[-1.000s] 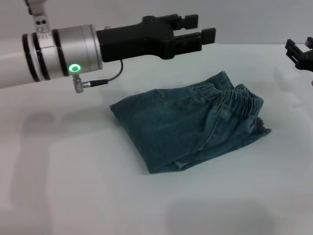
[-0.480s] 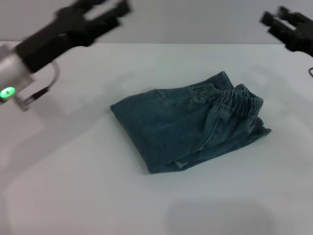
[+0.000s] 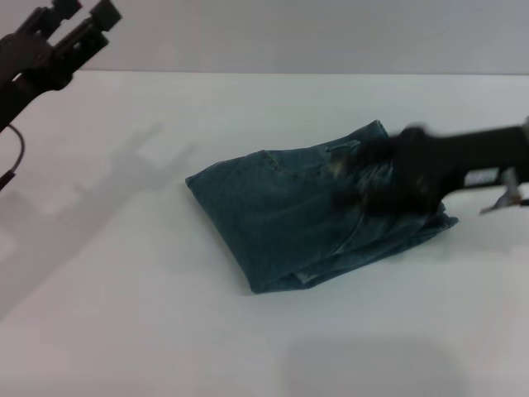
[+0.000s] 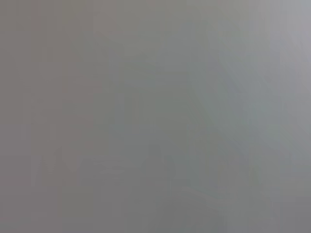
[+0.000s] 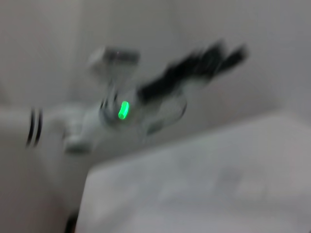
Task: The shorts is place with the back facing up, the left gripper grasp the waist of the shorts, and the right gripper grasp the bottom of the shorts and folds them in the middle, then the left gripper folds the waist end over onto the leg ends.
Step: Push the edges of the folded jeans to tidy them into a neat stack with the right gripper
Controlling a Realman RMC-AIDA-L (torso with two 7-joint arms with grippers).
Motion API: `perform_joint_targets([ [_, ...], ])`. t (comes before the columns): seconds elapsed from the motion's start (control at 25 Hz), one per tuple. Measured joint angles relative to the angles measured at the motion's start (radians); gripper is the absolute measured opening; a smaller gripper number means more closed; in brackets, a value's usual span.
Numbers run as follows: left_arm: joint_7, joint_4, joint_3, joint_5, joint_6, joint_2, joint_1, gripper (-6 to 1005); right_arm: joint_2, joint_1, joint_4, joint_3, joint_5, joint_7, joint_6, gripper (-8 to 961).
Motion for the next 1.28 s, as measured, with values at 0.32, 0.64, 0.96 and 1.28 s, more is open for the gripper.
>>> perform_joint_targets([
  [0.32,0.014,-0.036,-0.028,-0.005,0.004,0.0,0.003,846,0.104,0.093,0.018,-0.055,-0.343,0.027,0.046,553],
  [0.64,0.014,-0.05,-0.03,-0.006,0.006,-0.001,0.0,846,0.113,0.162,0.155,-0.178,-0.328,0.029,0.171,552],
  [0.96,0.011,-0.05,-0.027,-0.006,0.006,-0.001,-0.003,846,0.115,0.169,0.165,-0.258,-0.245,0.03,0.254,552],
  [1.28,0.002,-0.043,-0.029,-0.006,0.011,0.0,0.0,846,0.118,0.198,0.204,-0.309,-0.225,0.035,0.355,551],
])
